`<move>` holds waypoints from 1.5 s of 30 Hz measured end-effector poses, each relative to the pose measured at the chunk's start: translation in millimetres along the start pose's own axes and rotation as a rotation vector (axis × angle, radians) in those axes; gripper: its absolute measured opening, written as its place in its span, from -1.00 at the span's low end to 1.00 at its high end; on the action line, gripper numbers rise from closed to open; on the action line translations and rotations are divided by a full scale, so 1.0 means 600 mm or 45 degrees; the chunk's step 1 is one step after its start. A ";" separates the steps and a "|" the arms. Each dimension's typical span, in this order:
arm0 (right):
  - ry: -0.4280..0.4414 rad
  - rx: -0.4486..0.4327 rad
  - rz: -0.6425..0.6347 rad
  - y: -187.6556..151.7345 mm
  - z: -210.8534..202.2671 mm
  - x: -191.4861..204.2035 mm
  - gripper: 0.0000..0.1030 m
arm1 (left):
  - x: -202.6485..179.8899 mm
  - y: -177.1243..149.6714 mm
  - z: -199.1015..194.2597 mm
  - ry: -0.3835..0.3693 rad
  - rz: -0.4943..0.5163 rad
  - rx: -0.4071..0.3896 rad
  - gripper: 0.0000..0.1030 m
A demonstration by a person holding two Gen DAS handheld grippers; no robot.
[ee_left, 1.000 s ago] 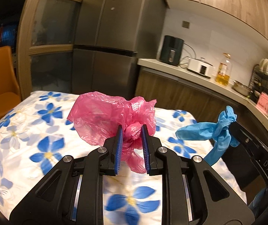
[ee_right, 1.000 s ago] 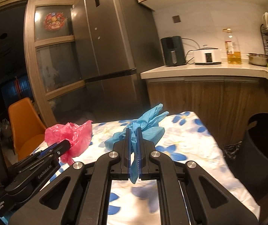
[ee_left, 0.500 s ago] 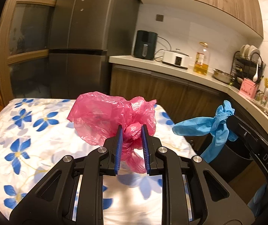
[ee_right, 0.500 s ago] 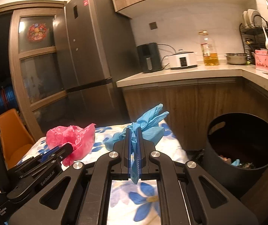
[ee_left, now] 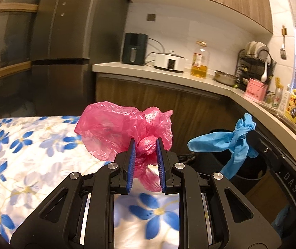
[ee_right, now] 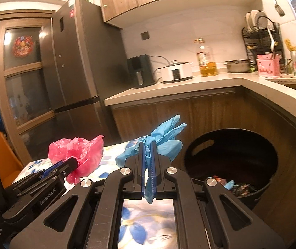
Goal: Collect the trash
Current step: 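Carry the pink bag and blue glove over the black trash bin, then open both tools to drop the pink bag and glove into the bin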
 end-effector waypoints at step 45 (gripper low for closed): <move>-0.308 0.008 0.140 0.031 0.023 -0.241 -0.75 | -0.261 0.037 0.135 -0.356 0.183 0.013 -0.07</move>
Point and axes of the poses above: each gripper's, at about its wrist camera, not at the fingertips, and z roughly the way its jaws point, x to its left, y to its top, the point moved 4 cm from there along z, roughly the way its jaws point, and after that the axes turned 7 degrees about x, right-handed, at the moved point
